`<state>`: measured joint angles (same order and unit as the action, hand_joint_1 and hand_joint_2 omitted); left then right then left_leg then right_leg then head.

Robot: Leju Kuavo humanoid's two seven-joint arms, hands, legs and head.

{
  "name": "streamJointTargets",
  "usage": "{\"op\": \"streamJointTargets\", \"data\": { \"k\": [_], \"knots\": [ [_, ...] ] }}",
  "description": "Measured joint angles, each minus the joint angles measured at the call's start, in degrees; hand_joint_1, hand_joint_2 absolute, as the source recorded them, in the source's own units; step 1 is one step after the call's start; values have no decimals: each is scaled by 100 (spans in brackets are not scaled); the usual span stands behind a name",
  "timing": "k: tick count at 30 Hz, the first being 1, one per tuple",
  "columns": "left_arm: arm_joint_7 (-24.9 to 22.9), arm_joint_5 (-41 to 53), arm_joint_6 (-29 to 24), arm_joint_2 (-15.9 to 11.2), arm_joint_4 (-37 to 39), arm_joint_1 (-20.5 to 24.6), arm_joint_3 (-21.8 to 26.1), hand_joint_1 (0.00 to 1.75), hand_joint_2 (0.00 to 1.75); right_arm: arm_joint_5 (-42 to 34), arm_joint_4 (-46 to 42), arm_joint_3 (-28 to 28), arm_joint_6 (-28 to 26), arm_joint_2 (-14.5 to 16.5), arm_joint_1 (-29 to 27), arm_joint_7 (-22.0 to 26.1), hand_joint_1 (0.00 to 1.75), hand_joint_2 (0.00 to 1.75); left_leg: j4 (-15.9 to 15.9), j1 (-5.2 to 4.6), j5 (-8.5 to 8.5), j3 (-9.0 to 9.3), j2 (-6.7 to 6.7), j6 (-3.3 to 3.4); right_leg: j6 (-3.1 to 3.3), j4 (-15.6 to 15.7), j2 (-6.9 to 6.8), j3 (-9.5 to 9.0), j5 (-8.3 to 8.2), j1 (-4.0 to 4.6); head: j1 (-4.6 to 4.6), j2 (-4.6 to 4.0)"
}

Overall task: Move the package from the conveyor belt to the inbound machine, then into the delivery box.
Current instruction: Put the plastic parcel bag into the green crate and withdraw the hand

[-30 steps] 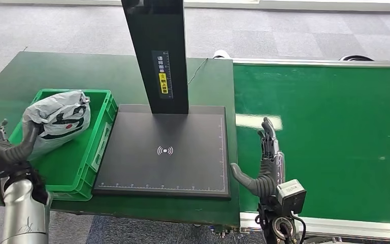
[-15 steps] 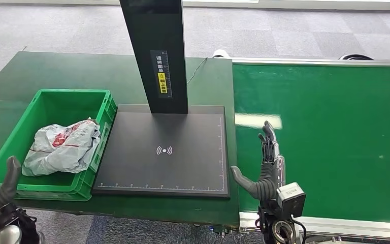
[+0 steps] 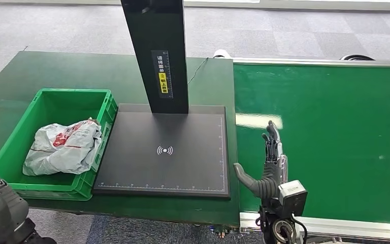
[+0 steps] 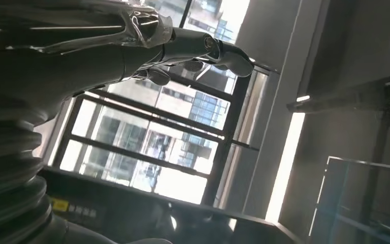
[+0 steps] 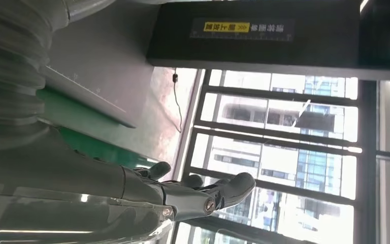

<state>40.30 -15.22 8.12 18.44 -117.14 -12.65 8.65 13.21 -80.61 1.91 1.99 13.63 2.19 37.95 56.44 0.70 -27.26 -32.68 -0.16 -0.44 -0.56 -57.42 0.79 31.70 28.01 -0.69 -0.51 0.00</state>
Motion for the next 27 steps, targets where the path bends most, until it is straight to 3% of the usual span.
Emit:
{"op": "streamJointTargets", "data": {
  "k": [4, 8, 16, 27],
  "knots": [
    [-25, 135, -17, 57, 391, -63, -399, 0, 175, 83, 6, 12, -43, 6, -5, -97, 0, 175, 0, 2, 1, 2, -10, -1, 0, 0, -3, -1, 0, 2, 0, 0],
    [-140, 703, -144, -25, 1245, 126, -645, 0, 175, 259, 76, 53, -43, 11, 4, -219, 0, 175, 0, 2, 2, 1, -15, -1, 0, 0, -9, -4, 0, 2, 3, 0],
    [-168, 2831, -1004, -288, 2784, 506, -1239, 0, 175, 486, 380, 222, -62, 20, 16, -389, 0, 175, 0, 0, 2, -1, -14, 0, -1, 0, -9, -2, 0, 0, 2, 1],
    [-445, 3891, -1161, -412, 3293, 534, -1763, 0, 175, 548, 628, 440, -38, 15, -165, -493, 0, 175, 0, 1, 1, -5, -13, -1, 0, 0, -9, 2, 1, 1, 2, 0]
  ]
}}
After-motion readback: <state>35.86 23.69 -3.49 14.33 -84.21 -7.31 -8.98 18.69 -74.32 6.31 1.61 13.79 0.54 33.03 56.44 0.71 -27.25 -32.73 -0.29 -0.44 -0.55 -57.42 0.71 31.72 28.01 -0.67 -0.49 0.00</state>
